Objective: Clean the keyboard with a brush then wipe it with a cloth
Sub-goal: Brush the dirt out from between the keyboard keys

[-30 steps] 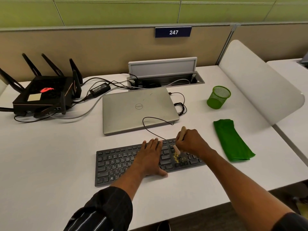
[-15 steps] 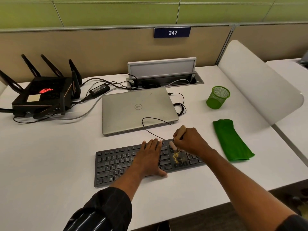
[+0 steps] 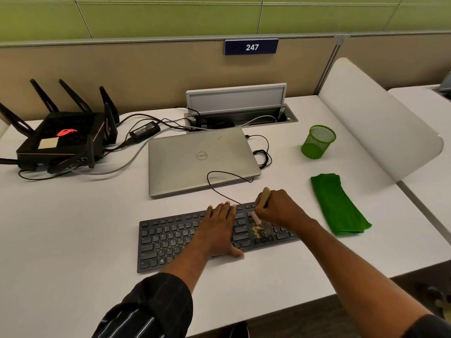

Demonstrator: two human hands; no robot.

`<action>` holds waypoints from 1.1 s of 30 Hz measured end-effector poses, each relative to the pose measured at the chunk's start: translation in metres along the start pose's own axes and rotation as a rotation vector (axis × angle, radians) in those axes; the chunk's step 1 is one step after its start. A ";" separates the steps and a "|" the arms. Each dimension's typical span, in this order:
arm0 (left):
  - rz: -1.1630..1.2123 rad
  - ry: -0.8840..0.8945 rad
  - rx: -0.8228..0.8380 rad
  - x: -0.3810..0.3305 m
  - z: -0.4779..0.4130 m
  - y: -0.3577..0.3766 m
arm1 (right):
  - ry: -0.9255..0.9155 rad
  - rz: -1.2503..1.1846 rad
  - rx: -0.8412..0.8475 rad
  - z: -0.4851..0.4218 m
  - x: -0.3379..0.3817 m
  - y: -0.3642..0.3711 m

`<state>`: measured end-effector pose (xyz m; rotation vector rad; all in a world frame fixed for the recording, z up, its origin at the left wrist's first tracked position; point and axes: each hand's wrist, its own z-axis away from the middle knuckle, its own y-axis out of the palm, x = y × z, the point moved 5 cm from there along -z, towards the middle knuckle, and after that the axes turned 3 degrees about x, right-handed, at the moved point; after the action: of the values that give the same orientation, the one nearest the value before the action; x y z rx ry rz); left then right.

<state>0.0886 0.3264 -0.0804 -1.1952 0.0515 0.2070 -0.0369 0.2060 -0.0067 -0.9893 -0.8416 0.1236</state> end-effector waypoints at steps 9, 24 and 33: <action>0.004 0.000 -0.001 0.000 0.000 0.000 | -0.131 0.005 0.096 0.010 0.006 0.012; 0.013 -0.001 0.000 -0.001 0.000 0.000 | -0.048 -0.136 0.020 0.015 -0.012 0.013; 0.007 -0.002 0.004 0.000 0.001 -0.001 | 0.096 -0.249 -0.112 0.020 -0.027 -0.004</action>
<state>0.0884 0.3268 -0.0795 -1.1910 0.0544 0.2144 -0.0702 0.2055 -0.0136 -0.9783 -0.8837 -0.1840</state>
